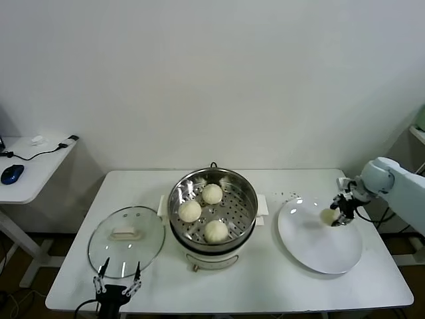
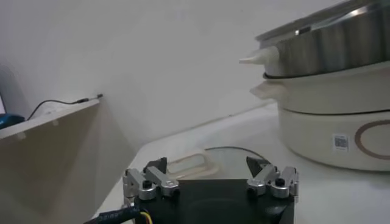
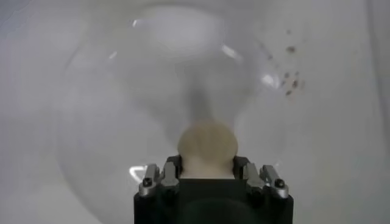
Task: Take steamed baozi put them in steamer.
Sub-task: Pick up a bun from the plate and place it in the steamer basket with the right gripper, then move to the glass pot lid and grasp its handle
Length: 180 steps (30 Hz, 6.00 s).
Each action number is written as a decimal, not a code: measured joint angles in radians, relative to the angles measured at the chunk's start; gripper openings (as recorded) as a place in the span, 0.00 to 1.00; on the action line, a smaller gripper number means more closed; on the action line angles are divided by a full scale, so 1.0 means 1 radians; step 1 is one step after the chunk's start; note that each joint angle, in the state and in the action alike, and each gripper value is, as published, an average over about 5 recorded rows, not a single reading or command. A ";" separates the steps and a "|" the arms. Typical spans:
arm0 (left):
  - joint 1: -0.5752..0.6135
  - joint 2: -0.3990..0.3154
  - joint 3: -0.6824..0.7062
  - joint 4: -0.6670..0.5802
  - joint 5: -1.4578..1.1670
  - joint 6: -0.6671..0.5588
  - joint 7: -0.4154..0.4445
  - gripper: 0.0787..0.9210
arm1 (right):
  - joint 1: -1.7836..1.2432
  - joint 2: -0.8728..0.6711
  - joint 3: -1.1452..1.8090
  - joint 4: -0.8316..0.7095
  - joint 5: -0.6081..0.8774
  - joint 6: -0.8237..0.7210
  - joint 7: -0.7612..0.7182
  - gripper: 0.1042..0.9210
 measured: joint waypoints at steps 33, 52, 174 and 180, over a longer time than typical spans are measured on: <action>0.016 0.020 0.075 -0.014 -0.010 -0.016 -0.003 0.88 | 0.692 0.520 -0.710 0.167 0.764 -0.221 0.177 0.56; 0.005 0.029 0.065 -0.005 -0.016 -0.012 -0.003 0.88 | 0.580 0.612 -0.779 0.165 0.733 -0.242 0.222 0.57; -0.463 0.087 -0.062 0.360 1.461 0.099 -0.246 0.78 | -1.492 0.428 1.649 0.529 0.431 0.393 0.730 0.88; -0.472 0.085 -0.058 0.381 1.445 0.095 -0.254 0.58 | -1.498 0.437 1.663 0.515 0.424 0.403 0.721 0.88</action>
